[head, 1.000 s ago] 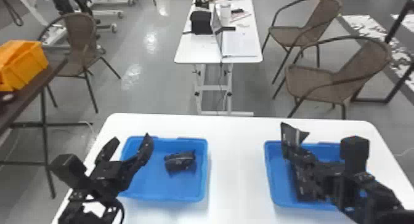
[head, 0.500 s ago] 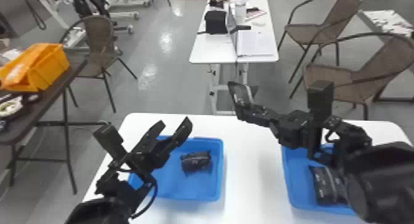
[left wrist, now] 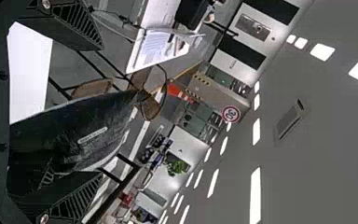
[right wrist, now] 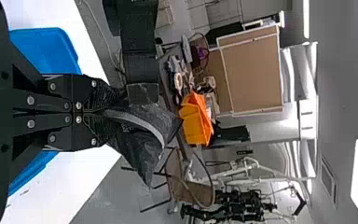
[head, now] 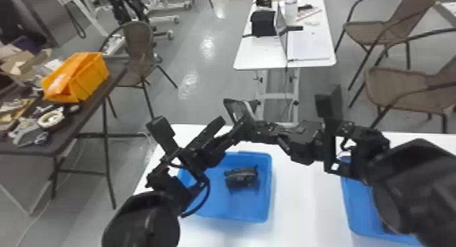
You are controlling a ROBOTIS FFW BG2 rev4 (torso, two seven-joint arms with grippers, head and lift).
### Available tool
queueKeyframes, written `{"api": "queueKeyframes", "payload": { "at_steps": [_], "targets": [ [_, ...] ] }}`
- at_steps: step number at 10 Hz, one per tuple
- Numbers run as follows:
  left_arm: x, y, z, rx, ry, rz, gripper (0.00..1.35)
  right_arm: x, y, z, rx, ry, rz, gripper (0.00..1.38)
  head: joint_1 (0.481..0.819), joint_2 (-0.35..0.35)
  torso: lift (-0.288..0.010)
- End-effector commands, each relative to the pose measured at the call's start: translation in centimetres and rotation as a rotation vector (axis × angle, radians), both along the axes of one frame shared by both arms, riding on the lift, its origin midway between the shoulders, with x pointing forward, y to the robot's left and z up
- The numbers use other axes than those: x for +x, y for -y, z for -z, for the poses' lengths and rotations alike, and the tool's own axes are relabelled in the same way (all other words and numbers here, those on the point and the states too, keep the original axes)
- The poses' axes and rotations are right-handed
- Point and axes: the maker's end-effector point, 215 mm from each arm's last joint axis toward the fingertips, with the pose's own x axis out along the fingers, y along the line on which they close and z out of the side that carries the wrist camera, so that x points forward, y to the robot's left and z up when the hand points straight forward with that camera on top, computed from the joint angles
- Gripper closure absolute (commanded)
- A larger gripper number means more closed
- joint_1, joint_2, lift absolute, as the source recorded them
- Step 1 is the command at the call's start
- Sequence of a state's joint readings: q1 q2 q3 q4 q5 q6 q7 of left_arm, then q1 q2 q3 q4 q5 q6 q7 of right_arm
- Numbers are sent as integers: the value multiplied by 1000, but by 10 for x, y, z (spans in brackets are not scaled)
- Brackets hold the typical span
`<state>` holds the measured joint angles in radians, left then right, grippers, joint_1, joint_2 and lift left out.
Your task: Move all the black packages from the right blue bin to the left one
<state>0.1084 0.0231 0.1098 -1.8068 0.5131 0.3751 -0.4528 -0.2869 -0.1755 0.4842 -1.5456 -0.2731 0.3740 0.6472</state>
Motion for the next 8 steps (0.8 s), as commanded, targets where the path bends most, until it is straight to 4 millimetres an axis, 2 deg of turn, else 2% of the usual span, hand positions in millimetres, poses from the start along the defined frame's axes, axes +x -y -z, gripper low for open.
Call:
{"api": "queueKeyframes", "payload": {
  "at_steps": [1,2,3,4,5,8],
  "targets": [
    [1,8,-4,-17,-1,19,68,0,-4,-2,0,5,-10,1279,695,244,0],
    [2,9,-2,-15,-10,25,122,-1,-5,-1,3,-1,-12,1279,695,243,0],
    [1,9,4,-11,-30,23,576,-1,-5,0,2,-2,-12,1279,695,241,0],
    [1,13,7,-11,-46,19,1208,0,-5,0,4,-5,-11,1279,695,241,0],
    [3,12,-1,-22,-16,6,1210,0,-5,1,4,-6,-8,1279,695,240,0],
    [-2,14,2,-128,-18,-23,1210,1,-8,1,13,-6,-5,1279,695,237,0]
  ]
}}
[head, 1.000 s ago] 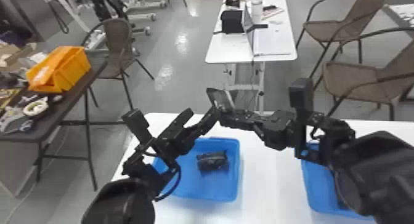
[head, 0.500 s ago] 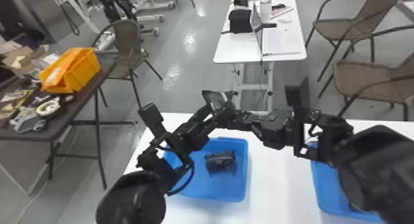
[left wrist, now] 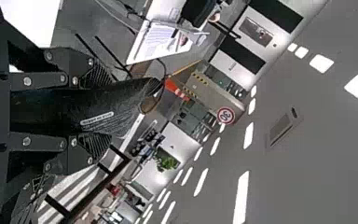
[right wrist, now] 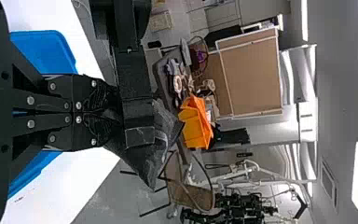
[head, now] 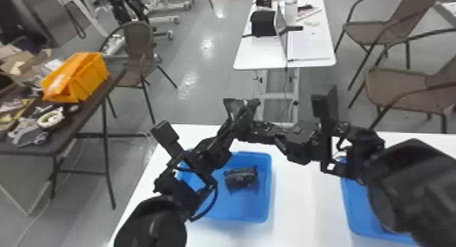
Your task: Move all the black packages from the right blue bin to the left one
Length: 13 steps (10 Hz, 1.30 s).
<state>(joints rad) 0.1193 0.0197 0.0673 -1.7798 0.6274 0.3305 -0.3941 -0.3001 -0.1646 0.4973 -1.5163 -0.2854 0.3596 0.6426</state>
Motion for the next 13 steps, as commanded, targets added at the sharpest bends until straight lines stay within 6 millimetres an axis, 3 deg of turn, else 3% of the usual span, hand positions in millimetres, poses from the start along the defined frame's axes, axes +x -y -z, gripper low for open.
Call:
{"api": "queueKeyframes", "payload": {
  "at_steps": [1,3,4,5,7,9,11,12,13],
  "targets": [
    [0,-3,-3,-20,13,-16,1210,2,-1,-2,17,6,5,1254,695,238,0],
    [-1,-17,1,2,18,-53,1210,12,14,-7,86,8,55,104,695,241,0],
    [-4,-42,17,88,8,-108,1210,22,38,-16,90,47,117,-2,695,240,0],
    [-10,-74,32,282,27,-175,1210,31,73,-18,92,68,216,162,695,239,0],
    [-31,-114,60,601,42,-232,1210,32,143,3,92,41,402,369,695,232,0],
    [-41,-121,103,765,-15,-182,1210,23,182,29,64,-8,474,424,695,211,0],
    [-44,-110,115,811,20,-164,1177,18,191,42,51,-27,506,424,695,179,0],
    [-46,-114,119,821,21,-169,993,18,191,44,52,-30,507,420,695,166,0],
    [-47,-117,118,819,26,-176,460,18,192,45,49,-32,508,418,695,165,0]
  ]
}}
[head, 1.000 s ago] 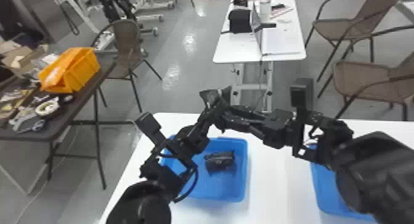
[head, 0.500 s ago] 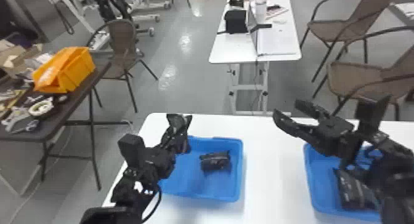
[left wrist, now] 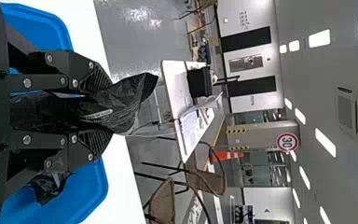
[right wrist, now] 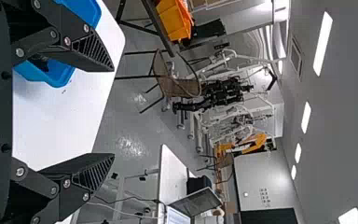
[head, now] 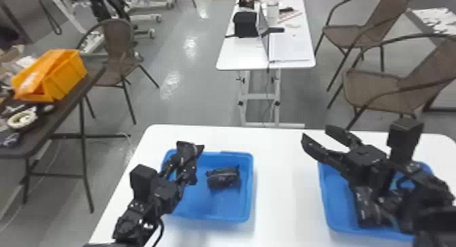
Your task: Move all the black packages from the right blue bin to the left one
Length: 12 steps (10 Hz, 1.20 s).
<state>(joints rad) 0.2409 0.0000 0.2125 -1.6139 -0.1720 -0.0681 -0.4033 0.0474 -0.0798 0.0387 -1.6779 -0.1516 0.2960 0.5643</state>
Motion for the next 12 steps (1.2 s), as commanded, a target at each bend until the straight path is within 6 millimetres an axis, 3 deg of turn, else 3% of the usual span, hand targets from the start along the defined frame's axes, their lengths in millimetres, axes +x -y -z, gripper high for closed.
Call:
{"api": "queueKeyframes", "payload": {
  "at_steps": [1,2,3,5,6,8,9,12],
  "targets": [
    [-1,-3,-5,-4,22,-5,33,1,4,1,-1,-1,5,420,695,166,0],
    [-3,-3,-11,-30,37,-9,58,0,10,3,-7,-5,14,420,695,167,0],
    [-1,-3,-28,-81,71,-17,188,-1,24,10,-31,-12,37,420,695,164,0],
    [4,-7,-71,-118,155,-26,279,-13,74,49,-105,-74,186,418,695,141,0],
    [6,-7,-83,-137,178,-27,279,-27,101,78,-140,-142,268,418,695,113,0],
    [6,-9,-95,-149,202,-31,280,-58,146,137,-182,-276,389,427,695,66,0],
    [4,-11,-99,-149,210,-35,280,-67,160,157,-215,-320,415,429,695,39,0],
    [4,-10,-100,-158,212,-36,280,-76,187,192,-283,-408,471,423,695,-5,0]
  ]
}}
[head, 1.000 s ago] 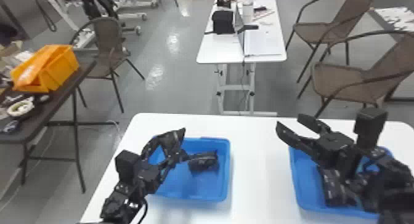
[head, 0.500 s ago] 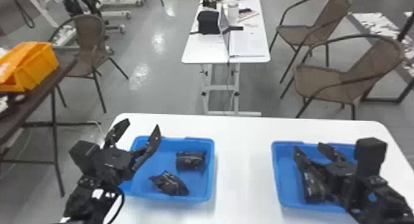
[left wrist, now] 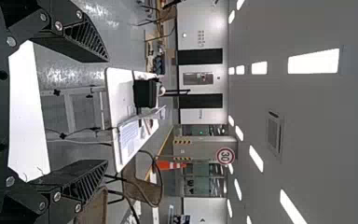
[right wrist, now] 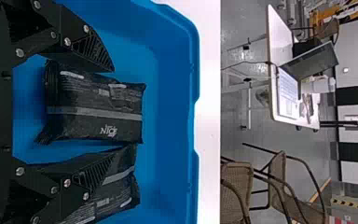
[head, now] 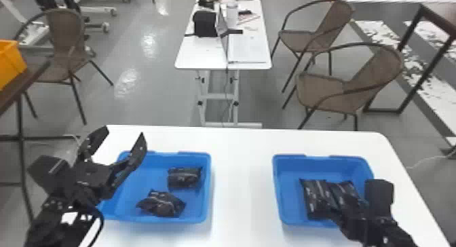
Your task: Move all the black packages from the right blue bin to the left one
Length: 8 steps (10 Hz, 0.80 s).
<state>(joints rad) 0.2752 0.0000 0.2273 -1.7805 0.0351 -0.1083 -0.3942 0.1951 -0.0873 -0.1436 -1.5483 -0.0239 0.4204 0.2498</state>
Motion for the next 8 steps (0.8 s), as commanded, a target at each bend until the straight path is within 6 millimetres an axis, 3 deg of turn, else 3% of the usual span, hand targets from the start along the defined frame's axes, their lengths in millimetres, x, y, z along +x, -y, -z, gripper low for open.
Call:
{"api": "queueKeyframes", "payload": {
  "at_steps": [1,5,8],
  "targets": [
    [0,1,3,-8,-8,-1,280,3,9,13,-6,-43,11,421,695,-17,0],
    [1,3,0,-8,-2,4,282,18,13,34,-33,-131,2,421,695,-39,0],
    [1,3,-1,-2,3,4,282,21,-17,50,7,-172,-63,421,695,-22,0]
  ]
}}
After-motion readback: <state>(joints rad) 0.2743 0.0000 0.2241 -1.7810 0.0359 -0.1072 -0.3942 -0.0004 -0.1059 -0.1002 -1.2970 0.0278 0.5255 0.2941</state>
